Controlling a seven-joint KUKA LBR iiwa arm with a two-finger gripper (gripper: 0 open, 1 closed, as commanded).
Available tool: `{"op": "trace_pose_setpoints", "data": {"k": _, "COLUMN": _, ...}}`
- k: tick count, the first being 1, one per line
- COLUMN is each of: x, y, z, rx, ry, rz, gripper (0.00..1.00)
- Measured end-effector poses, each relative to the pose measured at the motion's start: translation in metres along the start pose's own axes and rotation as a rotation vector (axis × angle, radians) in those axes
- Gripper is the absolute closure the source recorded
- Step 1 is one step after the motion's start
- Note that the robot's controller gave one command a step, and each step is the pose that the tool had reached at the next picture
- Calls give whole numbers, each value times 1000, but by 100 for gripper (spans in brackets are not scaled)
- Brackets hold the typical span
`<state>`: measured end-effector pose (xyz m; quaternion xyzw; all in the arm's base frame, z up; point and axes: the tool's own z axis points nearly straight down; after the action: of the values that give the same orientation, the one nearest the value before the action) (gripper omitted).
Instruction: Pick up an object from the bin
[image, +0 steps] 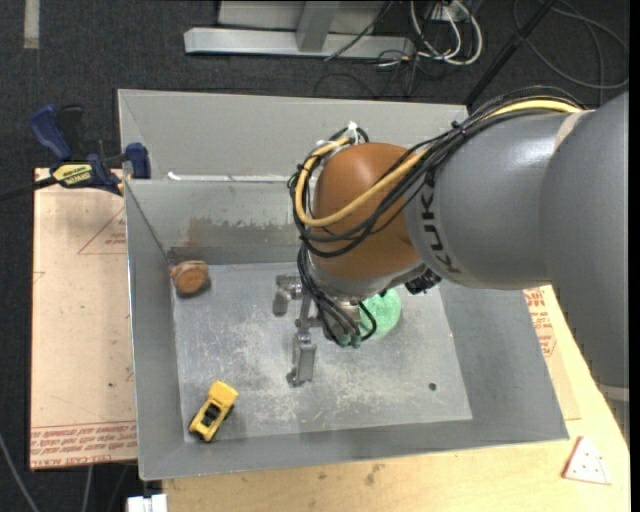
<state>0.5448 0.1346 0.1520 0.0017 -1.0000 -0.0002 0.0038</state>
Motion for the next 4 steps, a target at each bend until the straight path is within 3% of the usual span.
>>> {"op": "trace_pose_setpoints", "data": {"k": 1, "x": 0, "y": 0, "z": -2, "rx": 0, "ry": -2, "rz": 1, "gripper": 0}}
{"op": "trace_pose_setpoints", "data": {"k": 2, "x": -25, "y": 37, "z": 41, "rx": -2, "ry": -20, "rz": -38, "gripper": 0}}
{"op": "trace_pose_setpoints", "data": {"k": 3, "x": 14, "y": 46, "z": 73, "rx": 0, "ry": -4, "rz": -59, "gripper": 0}}
{"op": "trace_pose_setpoints", "data": {"k": 4, "x": 36, "y": 50, "z": 75, "rx": 0, "ry": -4, "rz": -96, "gripper": 0}}
